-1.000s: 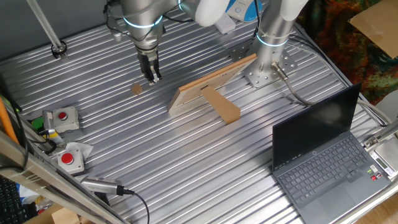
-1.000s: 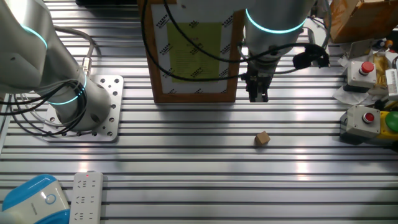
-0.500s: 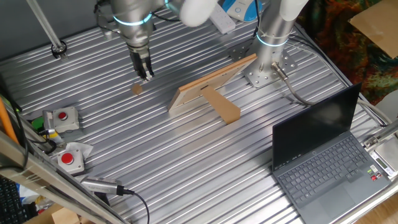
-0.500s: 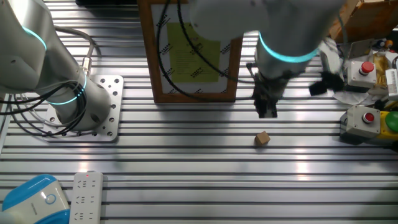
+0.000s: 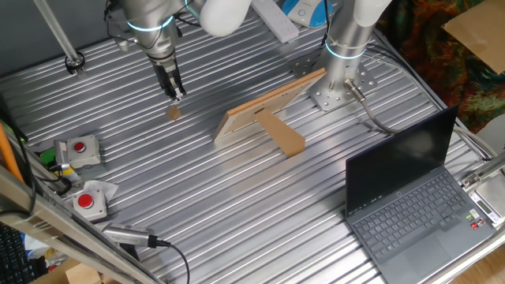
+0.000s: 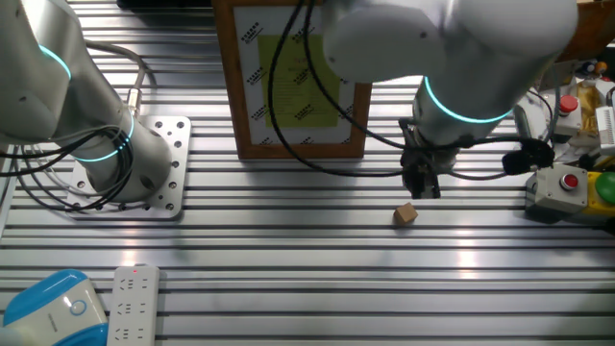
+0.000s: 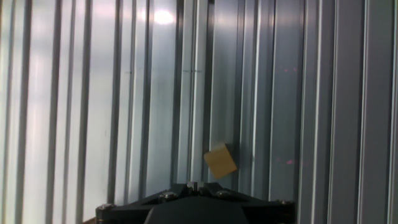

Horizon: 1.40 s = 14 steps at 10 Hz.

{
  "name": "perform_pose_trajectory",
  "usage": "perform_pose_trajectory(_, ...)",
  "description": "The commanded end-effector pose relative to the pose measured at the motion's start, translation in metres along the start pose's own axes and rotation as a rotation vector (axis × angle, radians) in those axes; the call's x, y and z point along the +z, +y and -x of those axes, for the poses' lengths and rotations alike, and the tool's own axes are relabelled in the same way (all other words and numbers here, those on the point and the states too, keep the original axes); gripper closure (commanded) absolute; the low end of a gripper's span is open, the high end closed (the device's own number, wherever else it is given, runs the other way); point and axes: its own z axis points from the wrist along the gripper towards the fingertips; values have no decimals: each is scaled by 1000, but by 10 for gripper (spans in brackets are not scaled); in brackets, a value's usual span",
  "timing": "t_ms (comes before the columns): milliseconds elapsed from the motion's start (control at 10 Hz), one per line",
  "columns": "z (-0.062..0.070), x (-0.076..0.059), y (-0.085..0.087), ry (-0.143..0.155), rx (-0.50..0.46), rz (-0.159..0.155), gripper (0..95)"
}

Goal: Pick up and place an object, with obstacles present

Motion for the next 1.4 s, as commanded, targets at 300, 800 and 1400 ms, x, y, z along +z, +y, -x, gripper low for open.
perform_pose_trajectory(300,9,6,-2,24,-37,-10,570)
perform_pose_trajectory(800,21,17,-13,19,-54,-13,570)
perform_pose_trajectory(1400,23,24,-17,20,-42,-18,570)
